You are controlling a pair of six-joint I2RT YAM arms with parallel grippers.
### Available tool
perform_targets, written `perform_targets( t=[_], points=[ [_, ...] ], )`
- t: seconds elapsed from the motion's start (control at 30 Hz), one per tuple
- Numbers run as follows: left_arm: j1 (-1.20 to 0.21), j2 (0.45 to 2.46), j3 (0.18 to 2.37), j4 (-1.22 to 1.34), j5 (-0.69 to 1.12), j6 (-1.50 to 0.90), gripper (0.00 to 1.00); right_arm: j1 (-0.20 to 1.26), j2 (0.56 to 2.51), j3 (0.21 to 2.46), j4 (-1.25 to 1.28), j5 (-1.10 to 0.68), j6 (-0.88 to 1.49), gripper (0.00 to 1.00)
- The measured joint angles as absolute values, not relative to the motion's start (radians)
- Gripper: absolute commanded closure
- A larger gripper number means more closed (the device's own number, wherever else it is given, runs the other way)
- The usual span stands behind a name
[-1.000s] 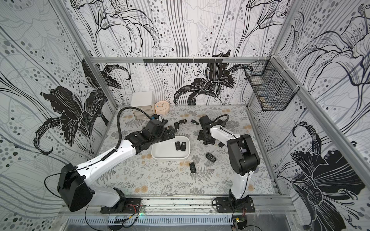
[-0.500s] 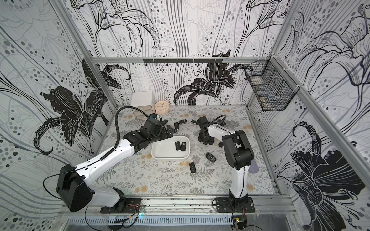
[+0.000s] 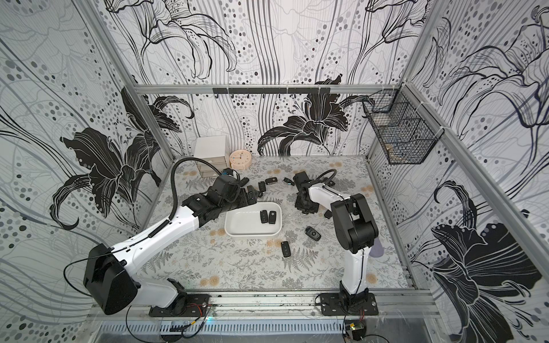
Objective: Place the car key into the storage box
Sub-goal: Pick up the car key from the center of the board, then place the car key in the storage box.
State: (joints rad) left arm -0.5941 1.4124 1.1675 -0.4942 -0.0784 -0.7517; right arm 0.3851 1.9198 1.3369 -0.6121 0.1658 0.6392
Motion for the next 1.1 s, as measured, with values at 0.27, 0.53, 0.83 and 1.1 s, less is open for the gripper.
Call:
perform_targets(
  t=[0.27, 0.53, 0.83, 1.1],
  points=[
    [-0.575, 1.406, 1.136, -0.494, -0.079, -0.754, 0.01, 0.497, 1.79, 1.344, -0.651, 0.196, 0.651, 0.66],
    [-0.562, 1.336, 1.099, -0.495, -0.096, -0.757, 0.01, 0.689, 1.787, 1.404, -0.69, 0.226, 0.723, 0.66],
    [-0.548, 1.23, 1.022, -0.503, -0.115, -0.76, 0.01, 0.824, 1.881, 1.532, -0.695, 0.225, 0.793, 0.66],
    [-0.534, 1.148, 0.979, -0.549, -0.124, -0.758, 0.01, 0.884, 2.012, 1.626, -0.695, 0.224, 0.827, 0.66]
  ],
)
